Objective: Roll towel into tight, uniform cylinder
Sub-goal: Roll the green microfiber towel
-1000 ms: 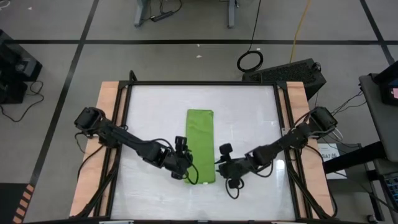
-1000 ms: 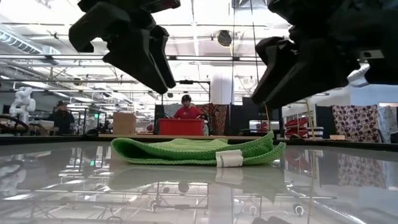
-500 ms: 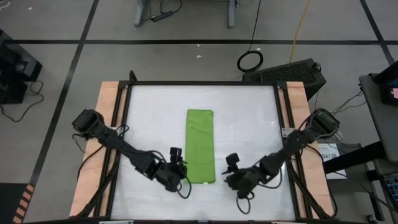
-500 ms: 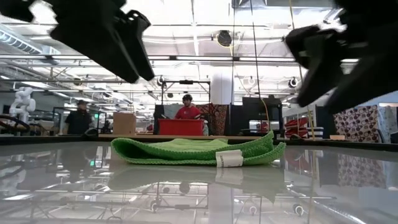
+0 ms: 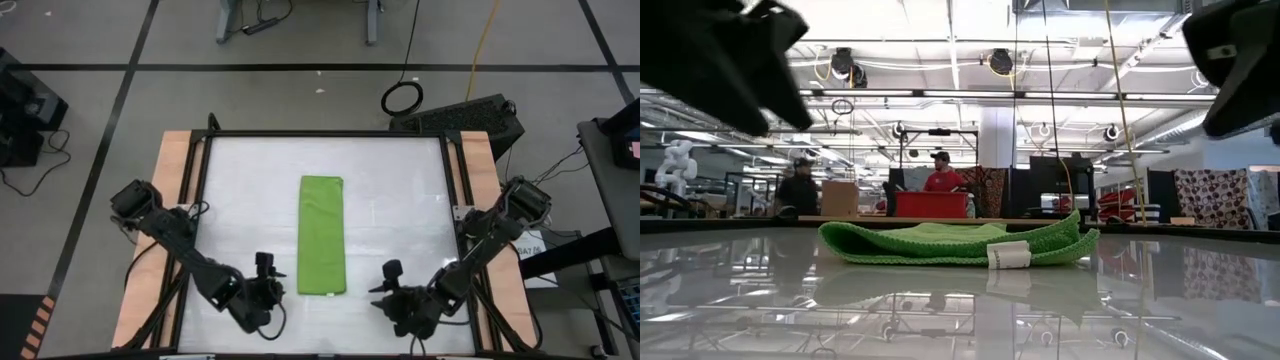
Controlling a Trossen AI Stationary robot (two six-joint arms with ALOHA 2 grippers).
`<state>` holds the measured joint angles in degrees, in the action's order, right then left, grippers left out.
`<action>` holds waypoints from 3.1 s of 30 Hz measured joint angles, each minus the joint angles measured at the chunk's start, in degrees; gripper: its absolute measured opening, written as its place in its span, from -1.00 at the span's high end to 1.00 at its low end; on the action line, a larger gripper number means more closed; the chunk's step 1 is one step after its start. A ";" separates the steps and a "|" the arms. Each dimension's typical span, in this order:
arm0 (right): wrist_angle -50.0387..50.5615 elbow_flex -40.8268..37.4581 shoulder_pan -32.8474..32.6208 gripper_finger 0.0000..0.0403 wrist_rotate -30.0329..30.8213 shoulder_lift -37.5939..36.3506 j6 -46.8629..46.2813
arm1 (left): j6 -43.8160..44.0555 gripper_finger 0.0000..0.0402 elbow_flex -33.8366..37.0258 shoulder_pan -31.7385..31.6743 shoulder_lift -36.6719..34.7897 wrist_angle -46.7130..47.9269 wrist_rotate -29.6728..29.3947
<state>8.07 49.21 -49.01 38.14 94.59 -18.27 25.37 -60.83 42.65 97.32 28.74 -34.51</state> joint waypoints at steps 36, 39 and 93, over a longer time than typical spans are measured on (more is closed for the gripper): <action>-31.67 0.00 5.12 0.29 3.82 17.07 21.32 | -15.46 -0.09 4.02 2.77 9.06 -20.28 -7.73; -31.30 0.00 6.22 0.29 3.37 17.05 22.60 | -17.12 -0.09 4.02 1.45 10.71 -20.35 -3.91; -22.77 -0.04 16.04 0.99 -14.53 15.37 0.79 | -9.16 0.97 4.04 -5.69 14.24 -28.47 4.66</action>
<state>-14.70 49.17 -32.97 23.61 109.96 -17.48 16.21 -56.80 36.97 111.56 0.27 -29.85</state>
